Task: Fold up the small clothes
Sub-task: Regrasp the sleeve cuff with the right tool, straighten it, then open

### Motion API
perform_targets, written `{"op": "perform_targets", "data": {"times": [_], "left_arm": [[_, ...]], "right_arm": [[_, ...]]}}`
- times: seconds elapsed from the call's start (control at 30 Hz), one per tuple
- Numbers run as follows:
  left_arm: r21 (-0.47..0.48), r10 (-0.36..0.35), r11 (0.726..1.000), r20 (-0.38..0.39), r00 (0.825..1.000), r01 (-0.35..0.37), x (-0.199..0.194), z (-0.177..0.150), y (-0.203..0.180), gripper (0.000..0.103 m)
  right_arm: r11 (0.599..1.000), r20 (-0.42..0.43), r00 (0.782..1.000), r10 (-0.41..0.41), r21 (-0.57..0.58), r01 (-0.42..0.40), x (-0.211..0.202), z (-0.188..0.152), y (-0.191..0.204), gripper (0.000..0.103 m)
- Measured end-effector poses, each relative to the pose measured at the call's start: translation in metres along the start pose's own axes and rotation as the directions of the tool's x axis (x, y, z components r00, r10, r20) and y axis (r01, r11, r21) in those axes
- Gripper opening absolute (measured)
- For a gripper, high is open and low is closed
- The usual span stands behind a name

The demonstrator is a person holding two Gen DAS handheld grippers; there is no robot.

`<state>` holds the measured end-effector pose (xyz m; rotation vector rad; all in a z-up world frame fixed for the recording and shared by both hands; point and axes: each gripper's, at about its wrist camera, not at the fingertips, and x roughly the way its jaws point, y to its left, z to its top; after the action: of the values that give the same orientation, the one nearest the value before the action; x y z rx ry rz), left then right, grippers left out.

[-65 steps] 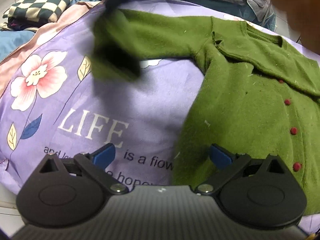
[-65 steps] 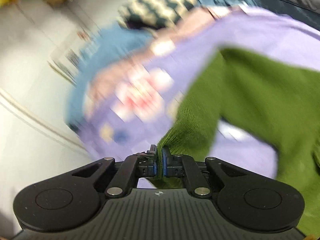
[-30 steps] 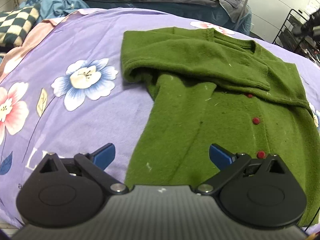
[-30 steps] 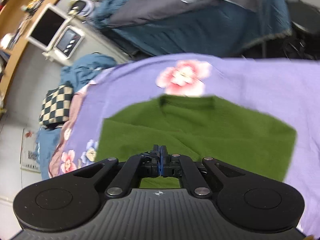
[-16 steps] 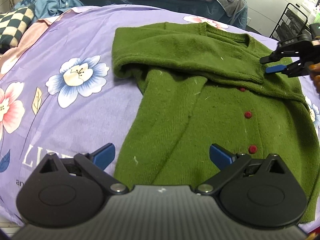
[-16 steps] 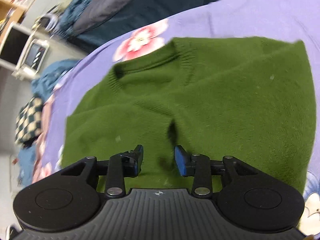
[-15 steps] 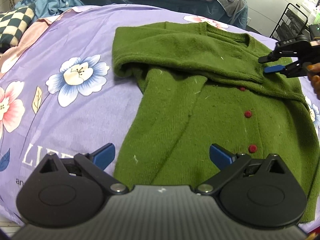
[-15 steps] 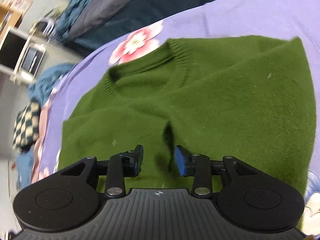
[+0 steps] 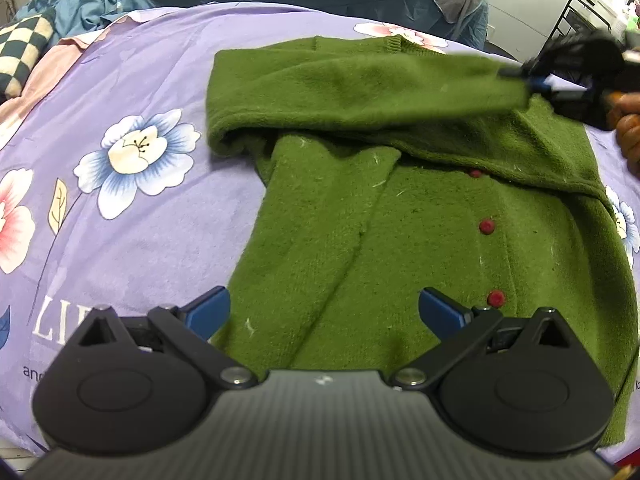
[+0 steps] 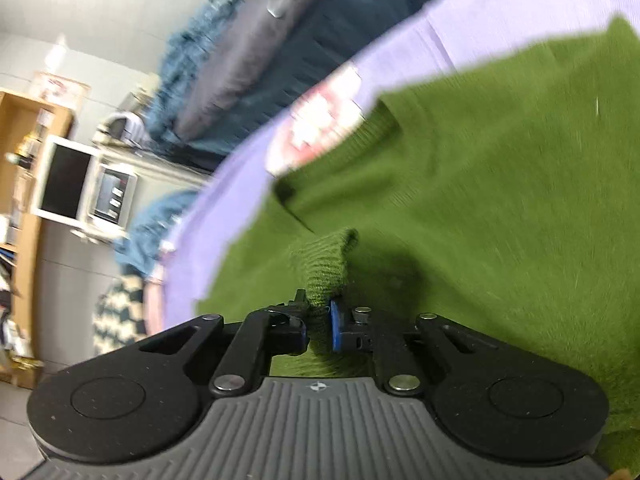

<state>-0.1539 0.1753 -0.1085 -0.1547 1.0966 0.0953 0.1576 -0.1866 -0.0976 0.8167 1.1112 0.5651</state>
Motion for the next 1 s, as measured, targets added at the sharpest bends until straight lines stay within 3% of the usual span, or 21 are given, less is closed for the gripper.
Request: {"op": "perform_targets", "data": {"times": [0.13, 0.4, 0.57, 0.73, 0.83, 0.93, 1.0], "left_arm": [[0.009, -0.010, 1.000, 0.000, 1.000, 0.010, 0.002, 0.002, -0.003, 0.102], [0.030, -0.021, 0.999, 0.007, 1.000, 0.021, 0.004, 0.005, -0.008, 0.102], [0.034, -0.013, 0.999, 0.007, 1.000, 0.013, 0.003, 0.009, -0.003, 0.102], [0.038, 0.014, 0.999, 0.018, 1.000, -0.015, 0.002, 0.015, 0.005, 0.102], [0.034, 0.026, 0.999, 0.023, 0.999, -0.027, 0.002, 0.019, 0.011, 0.102], [0.031, 0.040, 0.999, 0.028, 0.999, -0.041, 0.003, 0.022, 0.017, 0.102], [0.026, 0.046, 0.999, 0.030, 0.998, -0.047, 0.004, 0.022, 0.020, 0.102]], "right_arm": [[0.998, 0.053, 0.998, 0.036, -0.059, -0.033, -0.041, 0.009, 0.012, 0.019], [0.993, 0.124, 0.985, -0.116, 0.018, 0.114, -0.101, 0.017, -0.029, 0.019], [0.982, 0.105, 0.978, -0.180, 0.086, 0.171, -0.102, 0.014, -0.059, 0.019], [0.960, 0.064, 0.959, -0.277, -0.010, 0.278, -0.078, 0.008, -0.056, 0.019], [0.940, 0.062, 0.939, -0.337, -0.039, 0.340, -0.068, 0.007, -0.058, 0.038], [0.914, 0.051, 0.921, -0.387, -0.109, 0.391, -0.067, 0.006, -0.059, 0.041], [0.897, 0.059, 0.909, -0.413, -0.148, 0.417, -0.073, 0.004, -0.053, 0.051]]}}
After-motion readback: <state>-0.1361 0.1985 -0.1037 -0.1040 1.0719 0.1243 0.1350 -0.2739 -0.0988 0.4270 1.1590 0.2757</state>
